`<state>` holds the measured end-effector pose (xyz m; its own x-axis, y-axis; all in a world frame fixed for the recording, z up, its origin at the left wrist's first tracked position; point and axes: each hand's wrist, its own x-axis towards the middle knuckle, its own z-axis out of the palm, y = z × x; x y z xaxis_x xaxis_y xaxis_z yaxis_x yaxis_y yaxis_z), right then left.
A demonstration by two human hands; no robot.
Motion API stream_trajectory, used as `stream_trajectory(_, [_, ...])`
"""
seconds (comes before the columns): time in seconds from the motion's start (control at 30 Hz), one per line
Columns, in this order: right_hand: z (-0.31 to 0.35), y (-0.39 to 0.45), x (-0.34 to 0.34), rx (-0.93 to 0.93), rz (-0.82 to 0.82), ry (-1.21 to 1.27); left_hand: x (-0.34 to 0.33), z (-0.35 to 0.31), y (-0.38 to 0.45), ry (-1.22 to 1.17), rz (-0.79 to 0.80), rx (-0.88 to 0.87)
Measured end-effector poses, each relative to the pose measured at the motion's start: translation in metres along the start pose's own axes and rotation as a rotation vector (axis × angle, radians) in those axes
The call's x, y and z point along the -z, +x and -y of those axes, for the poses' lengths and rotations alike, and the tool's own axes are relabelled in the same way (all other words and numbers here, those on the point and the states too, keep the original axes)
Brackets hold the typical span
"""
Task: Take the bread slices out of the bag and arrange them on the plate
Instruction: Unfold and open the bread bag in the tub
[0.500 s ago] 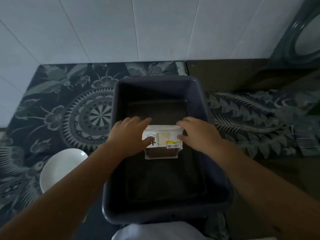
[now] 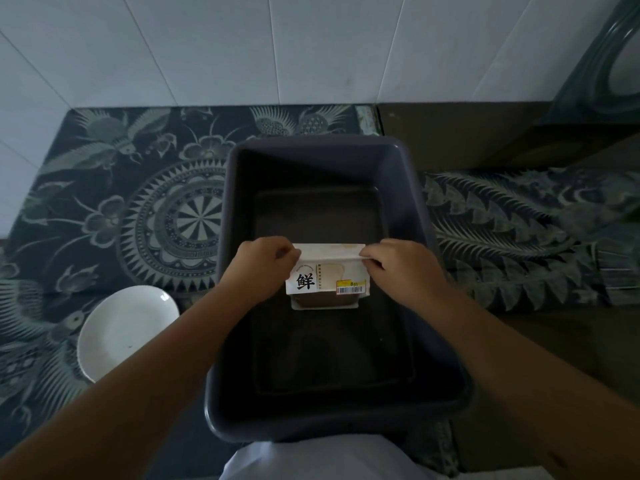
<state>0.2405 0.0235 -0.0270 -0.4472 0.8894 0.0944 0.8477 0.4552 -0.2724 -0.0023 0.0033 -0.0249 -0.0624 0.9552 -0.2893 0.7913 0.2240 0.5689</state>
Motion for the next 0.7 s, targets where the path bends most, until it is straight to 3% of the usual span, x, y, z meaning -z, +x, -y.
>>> stream_trajectory(0.2, [0.003, -0.003, -0.003, -0.126, 0.032, 0.229, 0.000, -0.002, 0.004, -0.246, 0.064, 0.204])
stream_trajectory(0.43, [0.007, 0.003, 0.003, -0.603, 0.194, 0.731, -0.003, -0.005, 0.002, -0.264, 0.136, 0.284])
stream_trajectory(0.57, [0.011, 0.003, 0.003, -0.687, 0.228, 0.719, -0.010, -0.005, -0.002, -0.143, 0.127, 0.214])
stream_trajectory(0.7, [0.015, 0.000, 0.006, -0.634, 0.246, 0.570, -0.010, -0.005, -0.012, -0.019, 0.085, 0.120])
